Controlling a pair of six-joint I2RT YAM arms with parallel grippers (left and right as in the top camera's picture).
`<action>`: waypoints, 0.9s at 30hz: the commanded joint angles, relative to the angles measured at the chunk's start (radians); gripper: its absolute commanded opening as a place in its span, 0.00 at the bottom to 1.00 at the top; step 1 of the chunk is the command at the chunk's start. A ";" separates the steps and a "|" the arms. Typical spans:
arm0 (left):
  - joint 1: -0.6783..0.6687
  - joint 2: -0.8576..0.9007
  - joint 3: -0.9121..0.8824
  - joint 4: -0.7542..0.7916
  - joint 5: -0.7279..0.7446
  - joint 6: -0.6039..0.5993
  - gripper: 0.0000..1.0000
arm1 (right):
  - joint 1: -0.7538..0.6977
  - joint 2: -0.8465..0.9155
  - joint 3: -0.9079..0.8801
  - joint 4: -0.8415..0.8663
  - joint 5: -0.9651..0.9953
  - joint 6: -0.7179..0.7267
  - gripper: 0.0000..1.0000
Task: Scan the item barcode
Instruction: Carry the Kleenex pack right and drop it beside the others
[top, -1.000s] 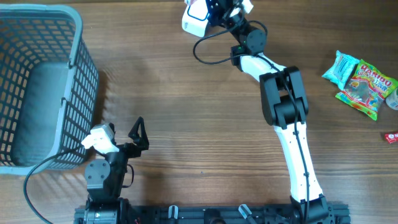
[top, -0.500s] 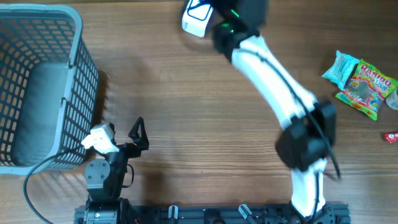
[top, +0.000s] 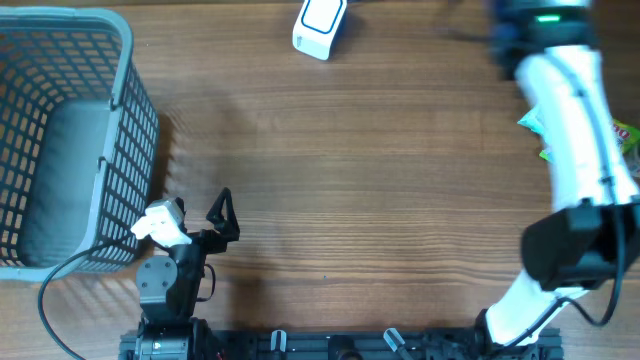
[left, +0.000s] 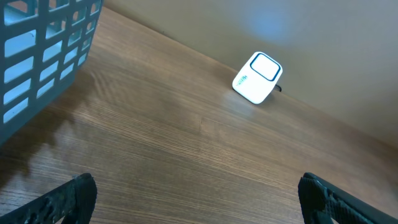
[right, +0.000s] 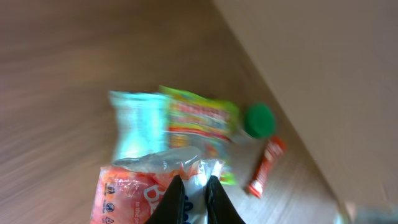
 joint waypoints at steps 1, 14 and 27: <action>0.008 -0.005 -0.004 -0.003 0.012 -0.013 1.00 | -0.216 0.053 -0.127 0.107 -0.325 -0.041 0.04; 0.008 -0.005 -0.004 -0.003 0.012 -0.013 1.00 | -0.348 -0.327 -0.319 0.306 -0.943 -0.231 1.00; 0.008 -0.005 -0.004 -0.003 0.012 -0.013 1.00 | -0.351 -0.863 -0.322 0.068 -0.788 -0.112 1.00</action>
